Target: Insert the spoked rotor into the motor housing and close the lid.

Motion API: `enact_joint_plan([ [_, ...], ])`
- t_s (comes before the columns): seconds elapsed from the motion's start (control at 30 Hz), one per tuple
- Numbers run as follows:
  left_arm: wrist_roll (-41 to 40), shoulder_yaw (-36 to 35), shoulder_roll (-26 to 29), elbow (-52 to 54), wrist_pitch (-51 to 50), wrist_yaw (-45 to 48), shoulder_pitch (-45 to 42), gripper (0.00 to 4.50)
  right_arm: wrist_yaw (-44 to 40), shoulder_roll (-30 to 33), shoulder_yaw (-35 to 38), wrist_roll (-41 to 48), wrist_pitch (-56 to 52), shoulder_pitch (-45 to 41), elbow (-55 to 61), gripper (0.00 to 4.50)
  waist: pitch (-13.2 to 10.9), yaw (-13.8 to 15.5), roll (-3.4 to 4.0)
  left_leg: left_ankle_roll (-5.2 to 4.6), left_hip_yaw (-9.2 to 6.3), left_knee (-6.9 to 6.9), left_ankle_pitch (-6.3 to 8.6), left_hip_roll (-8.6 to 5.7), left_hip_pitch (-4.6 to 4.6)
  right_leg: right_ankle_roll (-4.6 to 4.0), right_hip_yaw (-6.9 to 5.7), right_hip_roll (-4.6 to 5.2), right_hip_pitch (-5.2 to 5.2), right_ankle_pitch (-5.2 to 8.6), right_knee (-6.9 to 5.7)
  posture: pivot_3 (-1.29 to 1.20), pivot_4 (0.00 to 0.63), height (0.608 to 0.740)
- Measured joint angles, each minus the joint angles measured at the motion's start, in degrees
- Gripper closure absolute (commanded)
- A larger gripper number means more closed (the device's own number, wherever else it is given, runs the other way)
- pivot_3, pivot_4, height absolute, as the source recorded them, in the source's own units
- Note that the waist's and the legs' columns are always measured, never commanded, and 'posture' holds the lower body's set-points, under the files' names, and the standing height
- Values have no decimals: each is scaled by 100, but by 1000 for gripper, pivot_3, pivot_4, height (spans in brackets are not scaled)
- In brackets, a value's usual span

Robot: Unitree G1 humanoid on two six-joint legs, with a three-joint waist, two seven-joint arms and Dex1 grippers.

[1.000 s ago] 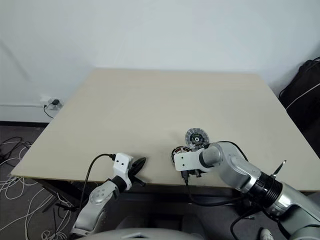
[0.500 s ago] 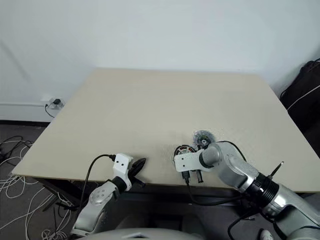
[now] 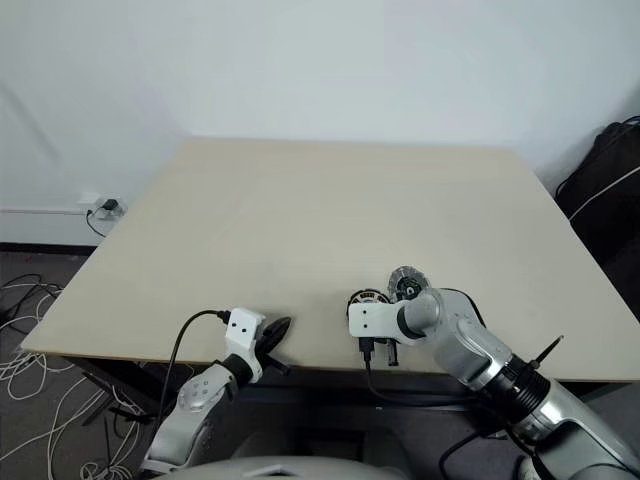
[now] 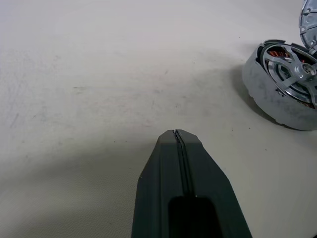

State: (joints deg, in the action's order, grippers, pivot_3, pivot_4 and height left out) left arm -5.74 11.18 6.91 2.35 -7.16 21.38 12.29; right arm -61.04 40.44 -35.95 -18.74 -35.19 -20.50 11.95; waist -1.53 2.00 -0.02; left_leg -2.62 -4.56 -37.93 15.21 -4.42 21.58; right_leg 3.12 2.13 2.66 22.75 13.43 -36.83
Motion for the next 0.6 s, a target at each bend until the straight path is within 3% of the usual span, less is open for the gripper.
enact_joint_plan([
  [0.23, 1, 19, -1, 0, 0, 11, -11, 4500, 459, -882, 431, 357, -867, 48, -58, 4413, -3, -3, 4, 1, 0, 4, 0, 0, 3, -20, 0, -2, 6, -26, -2, 0, 0, 740],
  [0.6, 2, 18, -1, 0, 3, 7, -7, 4500, 762, -1049, 477, 643, -1284, -126, -288, 4414, -2, 19, 6, -3, 2, 2, 2, -6, 4, -20, -3, 2, 5, -27, 0, 0, 0, 740],
])
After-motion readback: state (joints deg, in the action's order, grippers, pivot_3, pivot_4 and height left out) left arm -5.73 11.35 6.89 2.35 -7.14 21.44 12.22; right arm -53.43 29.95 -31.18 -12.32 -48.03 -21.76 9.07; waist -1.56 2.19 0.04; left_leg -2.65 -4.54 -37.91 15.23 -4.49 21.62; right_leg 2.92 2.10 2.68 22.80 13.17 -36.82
